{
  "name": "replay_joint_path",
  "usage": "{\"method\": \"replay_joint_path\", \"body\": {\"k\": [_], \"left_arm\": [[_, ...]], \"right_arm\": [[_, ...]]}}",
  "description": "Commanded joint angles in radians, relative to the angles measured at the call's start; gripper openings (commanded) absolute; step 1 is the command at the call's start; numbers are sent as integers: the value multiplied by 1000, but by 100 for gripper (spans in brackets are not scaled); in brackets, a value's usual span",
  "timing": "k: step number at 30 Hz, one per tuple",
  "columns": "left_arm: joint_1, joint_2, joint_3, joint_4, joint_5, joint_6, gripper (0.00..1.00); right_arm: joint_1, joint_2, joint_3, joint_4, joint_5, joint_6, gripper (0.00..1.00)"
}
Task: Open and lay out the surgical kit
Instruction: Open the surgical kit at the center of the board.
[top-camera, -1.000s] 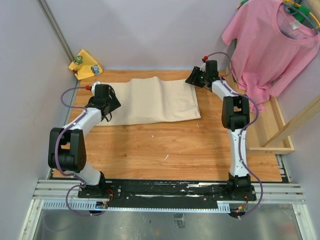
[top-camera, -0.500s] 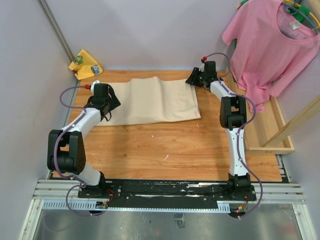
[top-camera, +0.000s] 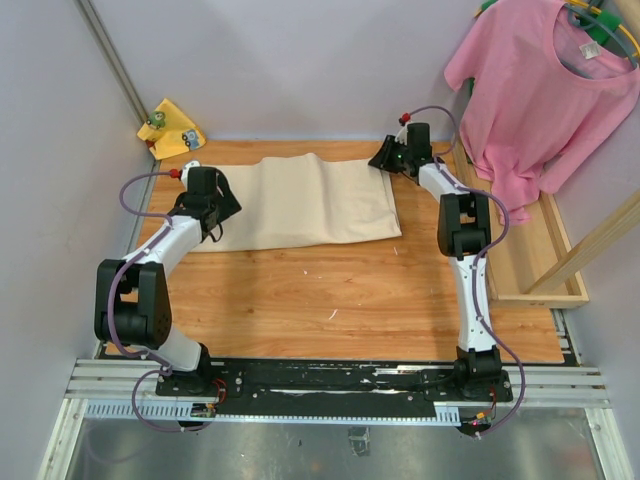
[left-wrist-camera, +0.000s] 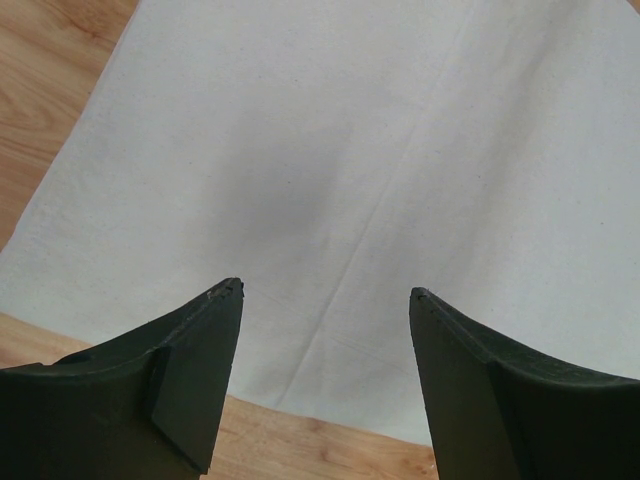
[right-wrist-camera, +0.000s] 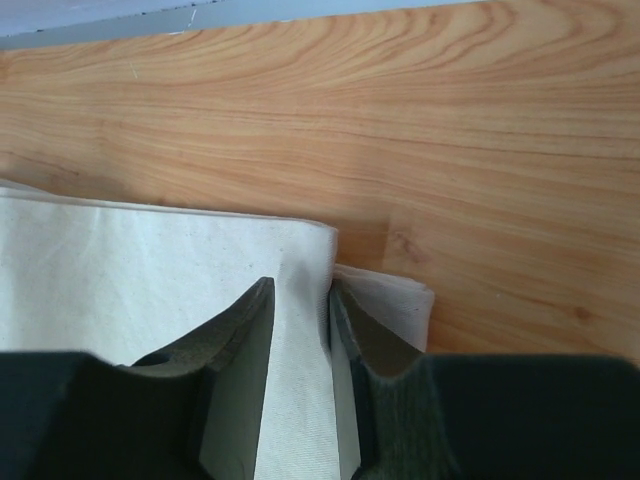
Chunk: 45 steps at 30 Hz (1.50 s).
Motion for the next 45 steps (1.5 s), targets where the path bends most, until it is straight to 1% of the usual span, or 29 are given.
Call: {"method": "replay_joint_path", "body": {"k": [1,3,8,12,15,16,19,22,24,29,35,41,45], "left_arm": [[2,-11,20,17,-1,12,72],[2,-9,21,19,-1,12,72],[2,-8,22,18,1,10,72],[2,-21,30,11,17,6,72],[2,-45,47,9,71,-4,72],[1,-48,57,8,94,-10,75],[2,-44,100,13,168,-30,90],[2,-8,147,16,249,-63,99],[2,34,186,3,272,-87,99],[11,127,225,41,353,-174,99],[34,206,263,88,386,-285,99],[58,326,365,80,433,-363,99],[65,382,413,86,437,-396,99]], "right_arm": [[16,-13,-36,67,-41,6,27],[17,-11,-32,66,-44,6,24],[19,-15,-18,59,-48,9,11],[20,-68,-73,89,-55,8,1],[25,-136,-147,135,-63,11,1],[30,-162,-172,149,-71,11,1],[50,-264,-266,192,-74,9,1],[78,-365,-374,243,-75,7,1],[101,-429,-455,257,-74,-3,1],[170,-592,-638,308,-70,-11,1],[241,-784,-848,337,-63,-29,1],[286,-905,-987,350,-90,-28,1],[319,-962,-1053,349,-111,-35,1]]}}
